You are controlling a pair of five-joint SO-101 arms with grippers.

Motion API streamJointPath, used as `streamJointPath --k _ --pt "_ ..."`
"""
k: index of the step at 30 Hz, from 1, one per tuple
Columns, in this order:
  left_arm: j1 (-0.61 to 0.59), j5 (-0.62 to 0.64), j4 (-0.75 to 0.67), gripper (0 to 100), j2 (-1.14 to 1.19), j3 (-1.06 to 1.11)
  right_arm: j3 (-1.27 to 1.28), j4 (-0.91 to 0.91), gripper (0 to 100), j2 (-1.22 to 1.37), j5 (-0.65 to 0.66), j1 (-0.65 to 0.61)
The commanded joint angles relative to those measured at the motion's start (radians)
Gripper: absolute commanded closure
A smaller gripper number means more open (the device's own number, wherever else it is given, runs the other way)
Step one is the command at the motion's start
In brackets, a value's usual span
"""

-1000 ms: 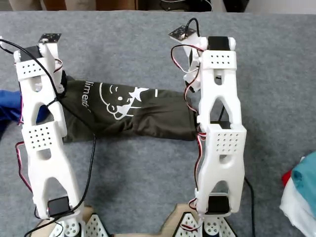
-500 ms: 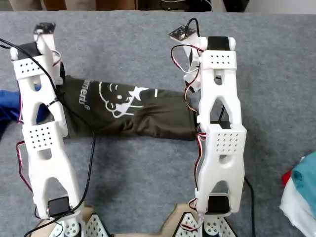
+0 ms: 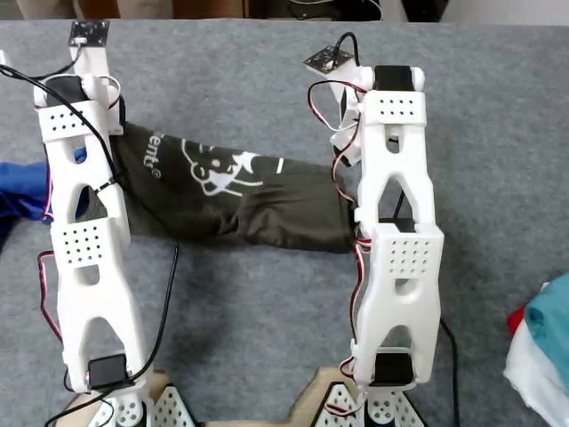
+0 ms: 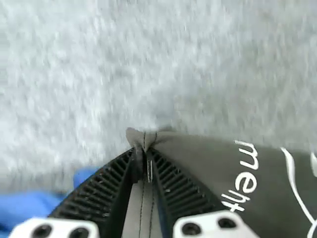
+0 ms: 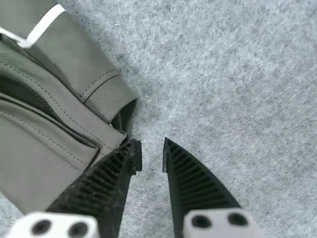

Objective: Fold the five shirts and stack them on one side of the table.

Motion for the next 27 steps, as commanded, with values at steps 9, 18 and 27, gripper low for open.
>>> streamJointPath --k 9,18,27 --pt "0.011 0.009 -0.196 98 -0.019 -0.051 -0.051 -0.014 91.3 -0.002 -0.006 0.010" --pt "0.064 0.199 -0.457 98 -0.012 -0.112 -0.042 -0.014 91.3 -0.002 -0.006 -0.007" --pt "0.092 0.206 -0.489 98 -0.010 -0.106 -0.041 -0.014 91.3 -0.001 -0.006 -0.015"
